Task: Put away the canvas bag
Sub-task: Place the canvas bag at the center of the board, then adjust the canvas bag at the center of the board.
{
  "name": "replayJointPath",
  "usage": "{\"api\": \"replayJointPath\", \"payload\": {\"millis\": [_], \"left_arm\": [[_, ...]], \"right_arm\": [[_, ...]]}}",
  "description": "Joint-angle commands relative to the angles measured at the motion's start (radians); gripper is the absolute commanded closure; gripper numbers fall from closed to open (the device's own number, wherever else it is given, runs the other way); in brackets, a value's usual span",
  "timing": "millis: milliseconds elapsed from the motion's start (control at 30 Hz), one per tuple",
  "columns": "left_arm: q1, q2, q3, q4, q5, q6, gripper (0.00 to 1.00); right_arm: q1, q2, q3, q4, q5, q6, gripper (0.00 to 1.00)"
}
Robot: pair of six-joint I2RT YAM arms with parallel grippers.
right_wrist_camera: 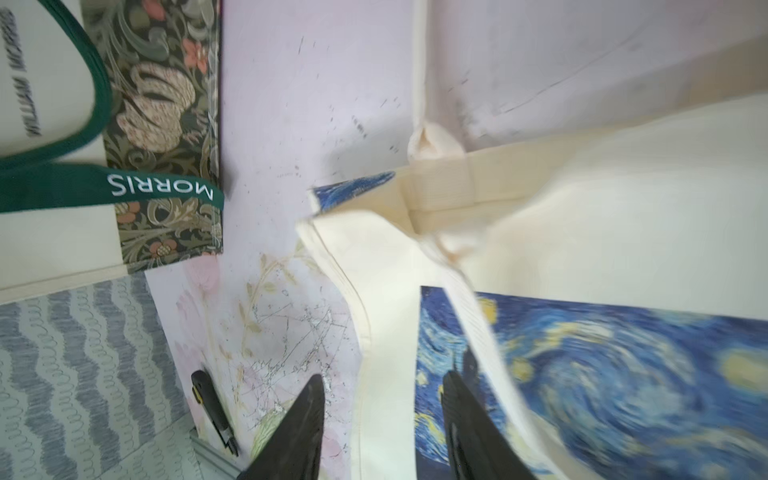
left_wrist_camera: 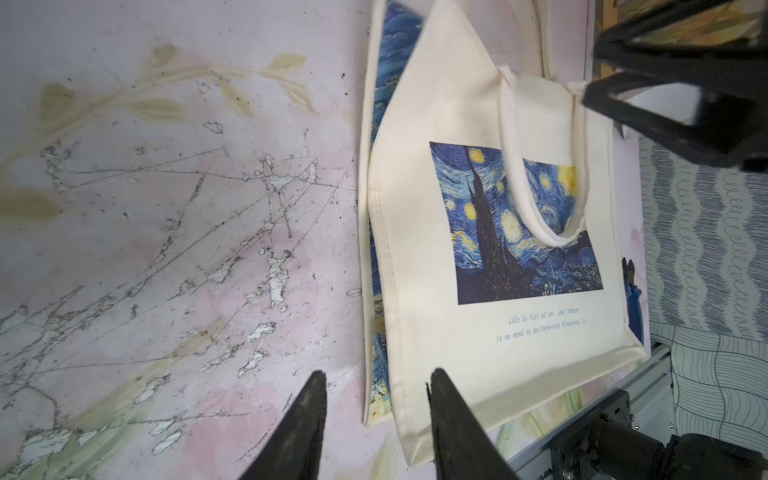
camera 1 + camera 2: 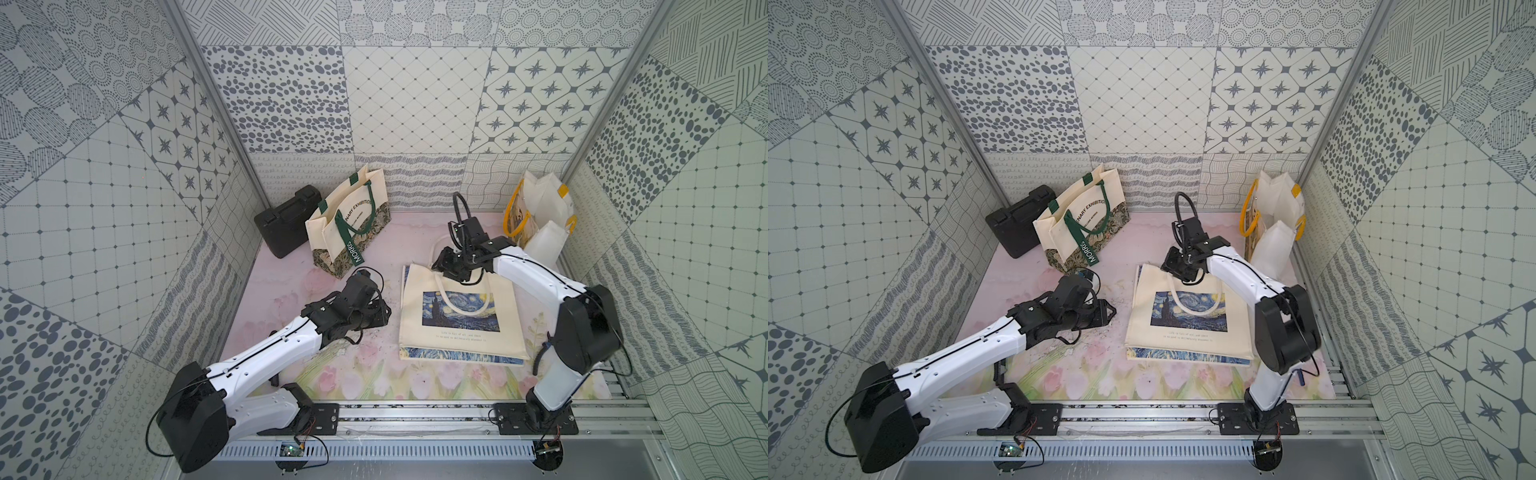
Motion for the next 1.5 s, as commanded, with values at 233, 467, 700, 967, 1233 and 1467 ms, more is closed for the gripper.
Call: {"api": "replayJointPath", "payload": {"millis": [233,467,700,967,1233,1467], "left_arm": [[-0.005,0.154,0.073,0.075,0.017,0.072,0.61],[-0.006,0.129,0.065,0.066,0.022,0.072,0.61],[-0.008,0.094,0.032,0.076,0.046,0.062,0.61],[-0.008,0.068,0.015,0.072,0.060,0.049,0.61],[-0.008,0.036,0.014,0.053,0.046,0.047,0.61],[-0.011,0.007,0.005,0.047,0.039,0.032,0.63]], "right_arm": [[-0.210,-0.323,-0.248,-0.207,0.278,-0.029,0.51],[-0.358,-0.386,-0.374,-0.267,0.385,0.030,0.51],[-0.390,-0.328,-0.425,-0.215,0.353,0.018,0.52],[-0.404,-0.234,-0.509,-0.116,0.344,0.058,0.52],[-0.403,-0.253,-0.571,-0.004,0.219,0.052,0.53],[-0.358,-0.251,-0.606,0.023,0.129,0.072,0.54]]}}
